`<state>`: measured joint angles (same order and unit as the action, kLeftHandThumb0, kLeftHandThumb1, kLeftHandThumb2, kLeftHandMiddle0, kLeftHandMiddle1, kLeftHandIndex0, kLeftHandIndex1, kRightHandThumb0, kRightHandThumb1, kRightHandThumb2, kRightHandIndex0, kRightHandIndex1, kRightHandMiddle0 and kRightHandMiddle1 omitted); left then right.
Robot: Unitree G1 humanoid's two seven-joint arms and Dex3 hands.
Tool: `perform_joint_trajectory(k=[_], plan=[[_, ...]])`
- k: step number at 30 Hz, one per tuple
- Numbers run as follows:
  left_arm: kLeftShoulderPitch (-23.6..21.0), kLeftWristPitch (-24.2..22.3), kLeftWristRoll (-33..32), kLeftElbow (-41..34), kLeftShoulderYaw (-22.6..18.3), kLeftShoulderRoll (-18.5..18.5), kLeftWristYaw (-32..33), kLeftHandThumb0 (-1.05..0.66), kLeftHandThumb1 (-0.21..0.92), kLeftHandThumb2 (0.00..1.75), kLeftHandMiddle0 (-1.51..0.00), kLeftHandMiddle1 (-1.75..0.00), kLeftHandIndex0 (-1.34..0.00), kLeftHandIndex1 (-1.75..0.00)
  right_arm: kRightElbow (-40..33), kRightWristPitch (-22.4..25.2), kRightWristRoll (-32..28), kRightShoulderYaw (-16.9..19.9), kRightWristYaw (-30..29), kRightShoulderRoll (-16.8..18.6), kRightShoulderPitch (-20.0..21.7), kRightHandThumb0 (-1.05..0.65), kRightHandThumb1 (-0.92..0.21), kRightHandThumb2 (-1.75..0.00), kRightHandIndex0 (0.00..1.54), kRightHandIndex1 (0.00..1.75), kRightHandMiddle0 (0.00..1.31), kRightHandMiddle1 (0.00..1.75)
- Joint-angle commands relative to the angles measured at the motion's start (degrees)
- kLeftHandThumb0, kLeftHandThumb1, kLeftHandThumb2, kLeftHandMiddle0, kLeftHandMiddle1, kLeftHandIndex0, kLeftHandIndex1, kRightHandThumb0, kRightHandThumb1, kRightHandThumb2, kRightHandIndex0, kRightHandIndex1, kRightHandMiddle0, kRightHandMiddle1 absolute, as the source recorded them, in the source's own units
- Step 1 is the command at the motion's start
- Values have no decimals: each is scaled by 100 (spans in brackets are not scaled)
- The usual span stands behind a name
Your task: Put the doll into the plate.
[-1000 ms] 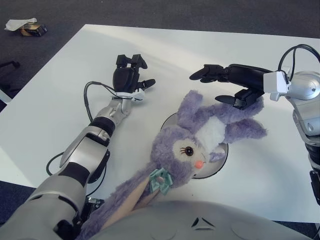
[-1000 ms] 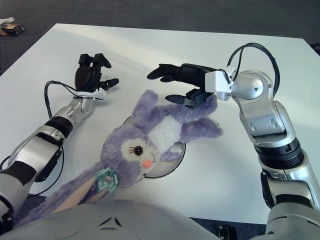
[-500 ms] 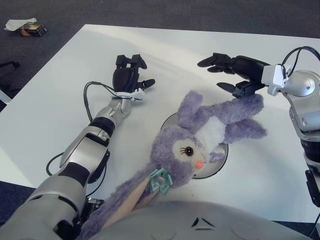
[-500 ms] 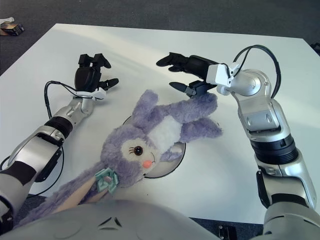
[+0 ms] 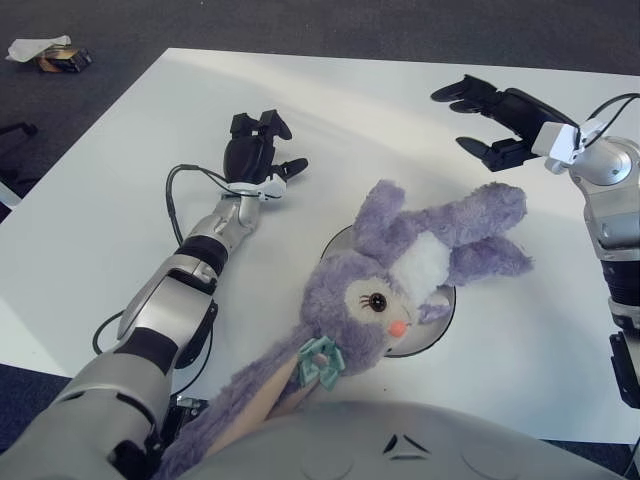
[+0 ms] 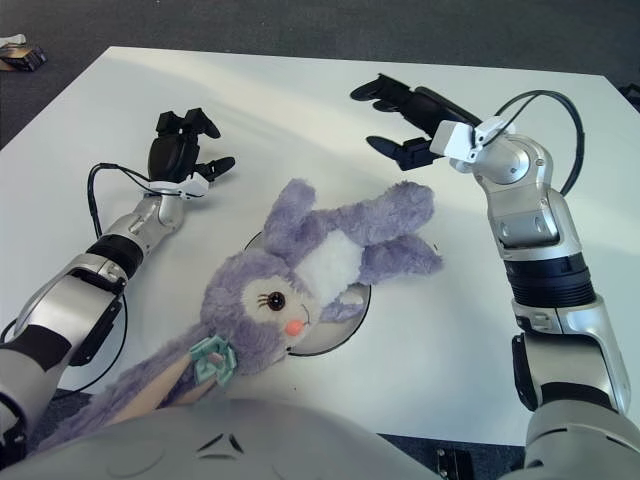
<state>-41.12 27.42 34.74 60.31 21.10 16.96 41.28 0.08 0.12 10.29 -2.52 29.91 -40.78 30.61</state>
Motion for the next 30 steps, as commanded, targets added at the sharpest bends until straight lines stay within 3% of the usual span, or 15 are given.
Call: perform_joint_trajectory(k=[1, 8, 12, 17, 22, 26, 30], plan=[[373, -7, -92, 53, -47, -47, -152, -35, 92, 51, -7, -143, -19, -175, 238, 31, -83, 220, -225, 151, 58, -62, -92, -87, 18, 65, 0, 83], [421, -45, -173, -63, -167, -9, -309, -35, 92, 52, -8, -143, -19, -175, 818, -296, -124, 570, -820, 361, -272, -49, -92, -84, 14, 89, 0, 105], [427, -2, -216, -101, -238, 38, -361, -35, 92, 51, -9, -144, -19, -175, 1526, -850, -83, 739, -1511, 658, -498, -44, -92, -82, 15, 97, 0, 115], [447, 218, -636, -167, -512, 48, -836, -35, 92, 51, -9, -146, -19, -175, 956, -102, -518, 1050, -1915, 1243, -654, -42, -92, -83, 12, 99, 0, 120], [522, 354, -1072, -308, -793, 66, -1397, -35, 92, 51, -12, -149, -19, -175, 672, 385, -699, 1203, -2129, 1525, -703, -43, -92, -84, 11, 99, 0, 119], [976, 372, -1854, -1277, -1190, 18, -2218, -35, 92, 51, -17, -155, -20, -175, 372, 955, -885, 1373, -2445, 1870, -686, -43, -92, -86, 14, 99, 0, 120], [1116, 447, -2283, -1441, -1446, -25, -2690, -35, 92, 51, -22, -157, -20, -175, 266, 1191, -1022, 1473, -2575, 2043, -722, -44, -92, -87, 20, 99, 0, 126]])
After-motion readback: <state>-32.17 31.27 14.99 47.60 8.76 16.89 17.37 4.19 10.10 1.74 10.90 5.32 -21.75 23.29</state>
